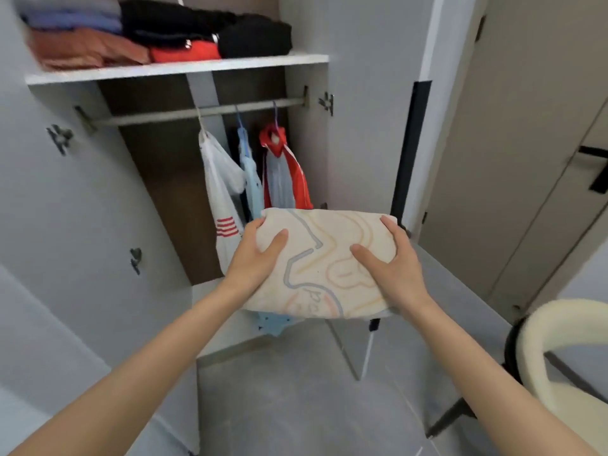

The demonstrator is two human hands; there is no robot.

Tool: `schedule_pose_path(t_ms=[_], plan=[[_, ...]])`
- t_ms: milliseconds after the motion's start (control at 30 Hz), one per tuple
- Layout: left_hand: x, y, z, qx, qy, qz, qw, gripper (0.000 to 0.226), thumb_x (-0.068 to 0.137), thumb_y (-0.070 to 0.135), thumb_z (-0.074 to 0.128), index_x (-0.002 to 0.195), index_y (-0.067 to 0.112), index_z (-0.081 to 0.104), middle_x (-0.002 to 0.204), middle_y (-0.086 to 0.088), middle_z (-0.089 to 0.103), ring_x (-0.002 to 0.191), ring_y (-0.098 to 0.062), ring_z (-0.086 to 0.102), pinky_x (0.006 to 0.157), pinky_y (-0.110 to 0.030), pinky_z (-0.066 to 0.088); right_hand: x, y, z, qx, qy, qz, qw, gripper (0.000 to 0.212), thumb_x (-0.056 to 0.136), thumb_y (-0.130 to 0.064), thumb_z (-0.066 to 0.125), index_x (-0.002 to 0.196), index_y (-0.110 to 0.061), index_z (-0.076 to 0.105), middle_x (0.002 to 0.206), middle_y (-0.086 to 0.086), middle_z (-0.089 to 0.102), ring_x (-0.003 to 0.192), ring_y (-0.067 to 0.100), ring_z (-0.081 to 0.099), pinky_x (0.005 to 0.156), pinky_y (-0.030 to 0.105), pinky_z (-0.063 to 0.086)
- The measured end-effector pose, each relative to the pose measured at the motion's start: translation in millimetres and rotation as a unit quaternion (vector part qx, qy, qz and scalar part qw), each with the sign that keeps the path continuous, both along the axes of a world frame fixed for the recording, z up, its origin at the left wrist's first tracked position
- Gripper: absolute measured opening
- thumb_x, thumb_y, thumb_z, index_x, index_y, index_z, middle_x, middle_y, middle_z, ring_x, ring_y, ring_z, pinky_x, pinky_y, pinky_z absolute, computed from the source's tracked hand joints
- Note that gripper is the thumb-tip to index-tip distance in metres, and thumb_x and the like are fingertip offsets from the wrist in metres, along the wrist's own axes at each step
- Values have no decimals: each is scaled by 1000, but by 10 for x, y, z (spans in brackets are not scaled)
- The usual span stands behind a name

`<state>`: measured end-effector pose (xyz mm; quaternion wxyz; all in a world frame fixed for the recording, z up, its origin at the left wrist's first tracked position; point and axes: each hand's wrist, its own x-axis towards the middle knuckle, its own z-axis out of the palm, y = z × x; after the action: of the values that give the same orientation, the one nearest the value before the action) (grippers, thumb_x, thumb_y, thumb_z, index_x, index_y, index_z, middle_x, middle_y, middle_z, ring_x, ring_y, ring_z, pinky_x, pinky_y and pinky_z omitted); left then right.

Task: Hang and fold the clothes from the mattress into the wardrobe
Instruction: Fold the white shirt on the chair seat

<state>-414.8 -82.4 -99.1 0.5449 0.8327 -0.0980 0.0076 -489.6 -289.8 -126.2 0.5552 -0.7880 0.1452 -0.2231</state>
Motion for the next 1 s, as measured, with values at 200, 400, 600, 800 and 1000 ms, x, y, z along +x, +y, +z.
schedule_pose_path(t_ms=[200,400,600,800,1000], plan=[[625,587,845,-45,-75,38,995,55,94,37,54,141,21,31,116,12,41,93,0,49,70,-14,41,945,477,867,-19,-72,77,994,75,79,-45,73,142,-35,34,138,-14,44,125,12,45,104,43,43],[1424,817,1568,-82,-127,88,985,53,94,35,55,140,20,34,124,4,49,95,-4,52,64,-13,39,1964,640,1656,-29,-129,113,985,71,77,-45,74,138,-38,38,126,-18,45,121,13,47,103,43,44],[2385,866,2283,-82,-158,119,977,52,94,37,54,140,21,34,116,6,47,89,-4,50,64,-18,38,3124,649,2351,-30,-170,151,973,76,75,-49,75,140,-36,36,140,-10,44,127,18,44,105,45,41],[3378,929,2969,-85,-176,146,970,49,91,41,57,135,23,43,122,2,56,109,-18,56,92,-35,47,4156,654,3070,-18,-200,184,962,75,77,-44,75,141,-32,37,140,-8,43,126,17,43,105,41,41],[4227,1072,3403,-57,-196,179,963,47,91,38,57,133,19,49,127,2,56,111,-20,56,94,-33,46,5052,812,3483,13,-189,228,955,71,83,-39,71,142,-31,34,139,-3,42,120,21,47,97,39,48]])
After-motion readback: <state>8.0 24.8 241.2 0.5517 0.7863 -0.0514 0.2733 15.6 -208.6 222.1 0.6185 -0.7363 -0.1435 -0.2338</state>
